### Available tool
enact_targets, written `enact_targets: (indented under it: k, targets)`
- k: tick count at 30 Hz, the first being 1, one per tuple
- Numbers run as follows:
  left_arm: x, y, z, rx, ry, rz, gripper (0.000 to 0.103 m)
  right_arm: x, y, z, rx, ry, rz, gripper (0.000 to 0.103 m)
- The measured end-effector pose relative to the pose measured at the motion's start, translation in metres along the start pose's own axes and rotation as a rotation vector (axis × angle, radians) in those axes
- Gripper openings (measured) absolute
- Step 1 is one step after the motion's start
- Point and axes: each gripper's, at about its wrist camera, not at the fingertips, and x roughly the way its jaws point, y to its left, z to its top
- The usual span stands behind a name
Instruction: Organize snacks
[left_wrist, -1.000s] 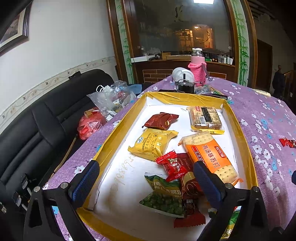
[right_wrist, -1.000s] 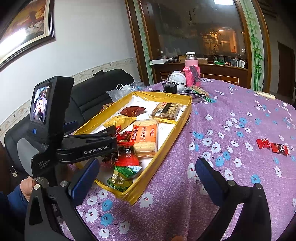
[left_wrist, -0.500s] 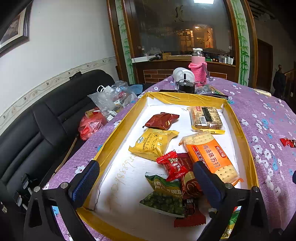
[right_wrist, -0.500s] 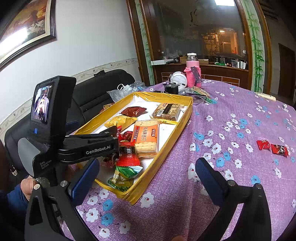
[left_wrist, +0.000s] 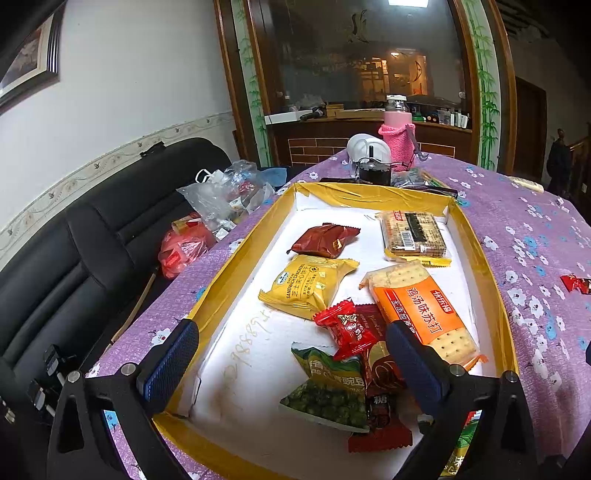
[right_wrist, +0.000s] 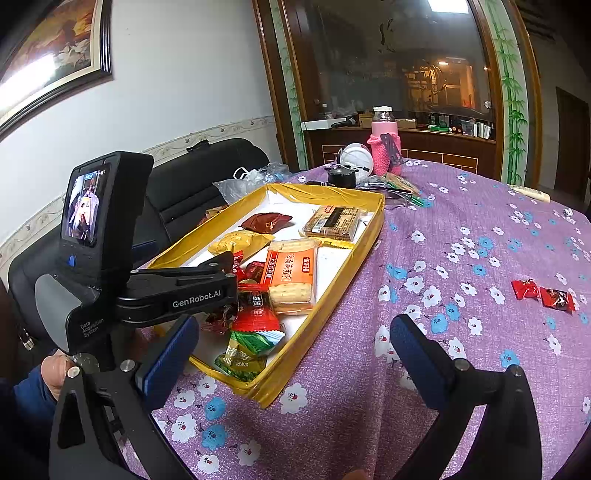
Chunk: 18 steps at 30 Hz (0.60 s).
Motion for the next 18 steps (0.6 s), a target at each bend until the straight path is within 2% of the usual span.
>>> enact_targets:
  k: [16,18]
  targets:
    - [0.0009,0.0003,-0.0001,0.002,-0.001,0.003,0.103,0.0000,0.0002,0.0002,-0.001,0.000,-0.002,0.103]
    - [-0.0031,0.0008,-0.0009,0.008,-0.023,0.026,0.103,-0.0002,0.0000,0.0002,0.000,0.000,-0.001,0.103]
